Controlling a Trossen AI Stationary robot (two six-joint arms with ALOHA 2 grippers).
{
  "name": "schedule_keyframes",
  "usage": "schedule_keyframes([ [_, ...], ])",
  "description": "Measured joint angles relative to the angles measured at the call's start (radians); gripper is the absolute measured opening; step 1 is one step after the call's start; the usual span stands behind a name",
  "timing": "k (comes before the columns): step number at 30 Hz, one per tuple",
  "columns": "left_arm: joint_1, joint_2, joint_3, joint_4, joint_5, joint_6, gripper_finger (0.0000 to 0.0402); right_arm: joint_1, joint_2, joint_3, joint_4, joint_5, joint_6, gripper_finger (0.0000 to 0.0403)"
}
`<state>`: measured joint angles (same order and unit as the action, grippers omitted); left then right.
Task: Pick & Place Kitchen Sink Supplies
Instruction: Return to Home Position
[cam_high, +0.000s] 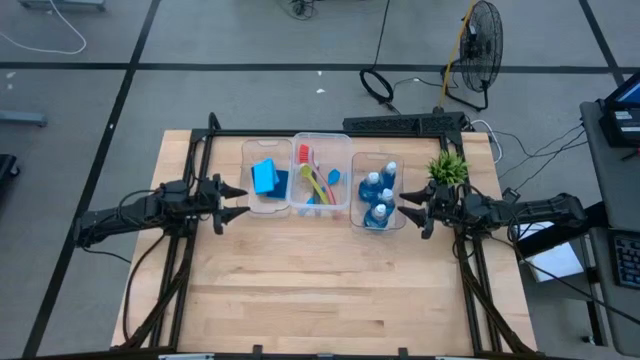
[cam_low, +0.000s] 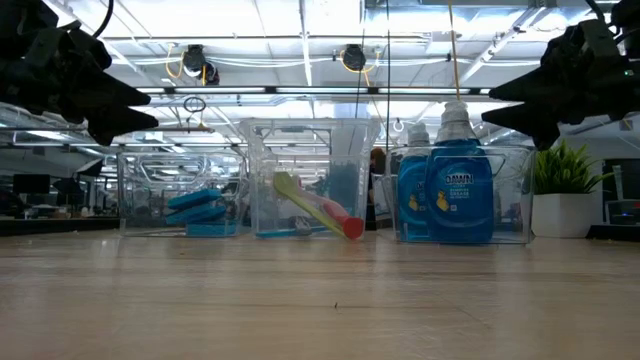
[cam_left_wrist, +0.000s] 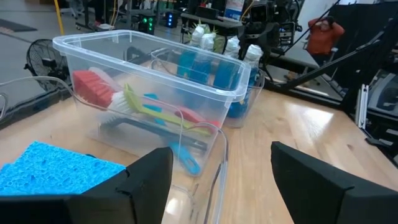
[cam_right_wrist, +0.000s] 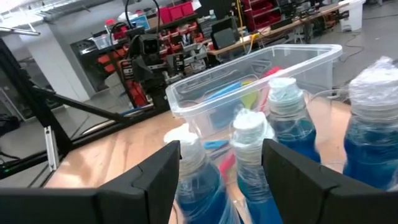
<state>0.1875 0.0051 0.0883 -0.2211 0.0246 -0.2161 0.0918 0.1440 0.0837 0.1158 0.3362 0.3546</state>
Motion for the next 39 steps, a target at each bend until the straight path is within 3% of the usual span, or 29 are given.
schedule_keyframes([
  [10,0.0,0.0,0.0,0.0,0.0,-0.052,0.025,0.001,0.0,0.0,0.006,-0.155,-0.022,0.0212],
  [27,0.0,0.0,0.0,0.001,0.0,-0.052,0.0268,0.001,0.001,0.0,0.006,-0.156,-0.019,0.0212],
  [39,0.0,0.0,0.0,0.001,0.0,-0.052,0.0248,0.001,0.001,0.0,0.006,-0.155,-0.019,0.0212],
])
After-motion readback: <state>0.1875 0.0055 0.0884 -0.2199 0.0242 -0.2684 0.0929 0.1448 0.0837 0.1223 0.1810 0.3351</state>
